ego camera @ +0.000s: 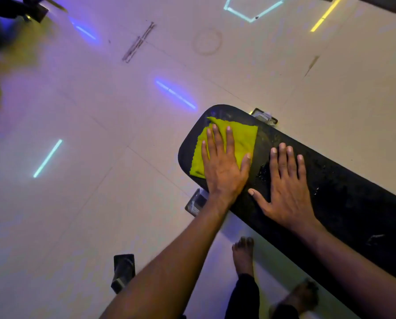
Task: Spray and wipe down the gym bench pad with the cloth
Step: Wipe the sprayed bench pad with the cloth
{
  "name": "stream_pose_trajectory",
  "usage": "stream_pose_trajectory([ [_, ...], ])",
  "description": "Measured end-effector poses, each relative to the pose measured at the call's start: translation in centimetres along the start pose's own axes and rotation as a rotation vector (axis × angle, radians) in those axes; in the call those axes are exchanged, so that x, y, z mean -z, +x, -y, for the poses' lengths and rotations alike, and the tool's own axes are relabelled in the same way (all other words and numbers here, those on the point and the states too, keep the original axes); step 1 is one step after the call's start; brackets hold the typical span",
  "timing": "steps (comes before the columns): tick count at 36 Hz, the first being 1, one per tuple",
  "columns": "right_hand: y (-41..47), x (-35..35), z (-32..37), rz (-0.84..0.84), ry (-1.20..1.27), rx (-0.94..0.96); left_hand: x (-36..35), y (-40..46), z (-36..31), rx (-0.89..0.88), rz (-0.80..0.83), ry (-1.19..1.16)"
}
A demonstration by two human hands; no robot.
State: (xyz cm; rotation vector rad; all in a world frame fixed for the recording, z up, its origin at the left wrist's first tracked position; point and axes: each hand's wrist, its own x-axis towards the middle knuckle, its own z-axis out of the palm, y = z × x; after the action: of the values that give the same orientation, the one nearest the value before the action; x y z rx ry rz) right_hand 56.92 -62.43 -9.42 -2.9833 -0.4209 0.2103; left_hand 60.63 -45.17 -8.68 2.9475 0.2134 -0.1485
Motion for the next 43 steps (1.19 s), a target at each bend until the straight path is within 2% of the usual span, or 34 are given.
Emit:
stream_pose_trajectory([
  [2,0.0,-0.2,0.1,-0.005,0.007,-0.005,0.0,0.6,-0.8,-0.081,0.021,0.018],
  [6,0.0,-0.9,0.2,-0.026,-0.004,-0.021,0.8,5.4,1.0,-0.47,0.071,0.07],
  [9,0.0,-1.2,0.1,-0.036,-0.005,-0.02,1.6,8.2,2.8,-0.554,0.068,0.11],
  [12,0.1,-1.0,0.5,-0.034,0.002,-0.038,1.7,8.4,3.7,-0.46,0.043,0.087],
  [17,0.6,-0.1,1.7,-0.007,0.014,-0.046,1.5,4.8,5.5,-0.178,0.004,-0.002],
  [23,1.0,0.5,2.2,0.049,0.03,-0.023,0.8,0.0,5.9,0.009,-0.021,-0.028],
  [29,-0.5,0.2,1.1,0.042,0.018,-0.019,1.3,5.8,2.4,0.12,-0.006,0.007],
  [34,-3.7,-0.1,-1.5,0.002,0.03,-0.139,1.2,7.7,-1.3,0.226,-0.015,0.016],
  [37,-6.0,-0.3,-3.1,0.0,0.034,-0.184,1.2,5.9,-3.4,0.099,0.014,0.008],
  [43,-9.4,-0.5,-4.9,-0.008,0.018,-0.2,-0.6,-0.9,-9.9,-0.437,0.151,0.018],
])
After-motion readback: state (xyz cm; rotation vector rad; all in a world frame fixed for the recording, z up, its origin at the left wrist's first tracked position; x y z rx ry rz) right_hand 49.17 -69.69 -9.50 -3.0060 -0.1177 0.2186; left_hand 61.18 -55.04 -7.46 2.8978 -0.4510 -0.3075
